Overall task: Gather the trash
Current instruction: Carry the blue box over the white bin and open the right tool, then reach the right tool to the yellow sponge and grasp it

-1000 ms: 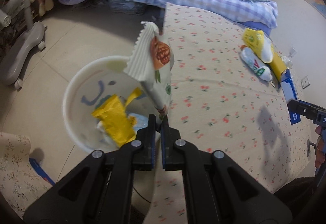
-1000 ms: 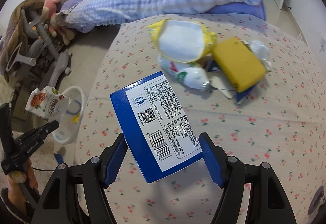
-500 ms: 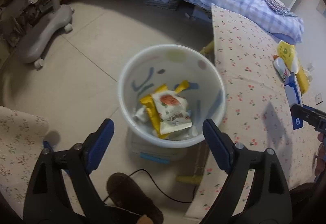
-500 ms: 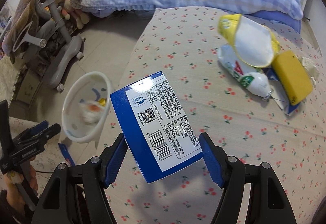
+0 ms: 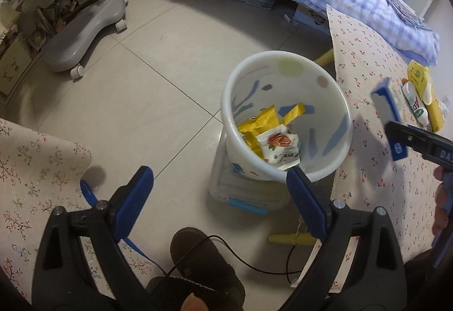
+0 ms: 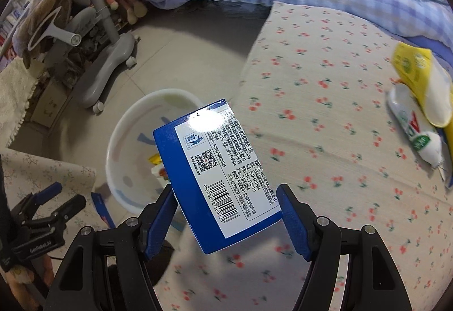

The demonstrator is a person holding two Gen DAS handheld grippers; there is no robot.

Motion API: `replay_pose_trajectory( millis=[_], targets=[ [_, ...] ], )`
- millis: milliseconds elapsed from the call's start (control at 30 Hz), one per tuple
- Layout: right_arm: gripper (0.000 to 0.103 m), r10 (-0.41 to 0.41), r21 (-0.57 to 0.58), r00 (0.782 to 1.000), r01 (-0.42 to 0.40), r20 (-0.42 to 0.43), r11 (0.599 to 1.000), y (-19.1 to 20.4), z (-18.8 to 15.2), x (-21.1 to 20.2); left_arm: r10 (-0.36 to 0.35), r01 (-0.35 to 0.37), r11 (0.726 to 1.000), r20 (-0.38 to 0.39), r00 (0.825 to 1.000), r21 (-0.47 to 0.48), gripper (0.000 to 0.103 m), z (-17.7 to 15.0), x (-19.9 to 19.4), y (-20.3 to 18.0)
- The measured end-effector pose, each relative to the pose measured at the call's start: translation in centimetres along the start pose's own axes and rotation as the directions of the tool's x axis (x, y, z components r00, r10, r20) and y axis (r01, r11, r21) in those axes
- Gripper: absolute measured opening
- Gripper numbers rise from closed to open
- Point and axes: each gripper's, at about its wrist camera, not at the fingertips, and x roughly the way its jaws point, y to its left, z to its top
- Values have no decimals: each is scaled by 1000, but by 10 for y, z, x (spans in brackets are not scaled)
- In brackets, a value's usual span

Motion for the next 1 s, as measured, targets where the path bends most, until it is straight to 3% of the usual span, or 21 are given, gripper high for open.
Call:
replay_pose_trajectory(
  millis=[400,533,1000],
  targets=[
    [74,90,-11,996,-90,20,996,37,11,34,20,-20,1000,9,1000,23,96,-3,-2,9],
    [81,115,-10,993,-114,34,993,39,13,32,17,-18,1000,6,1000,17,96,-3,-2,11],
    [82,26,-17,998,-25,64,1000,10,4,-2,-23,23,1000,5,1000,16,96,3,-6,-9]
  ],
)
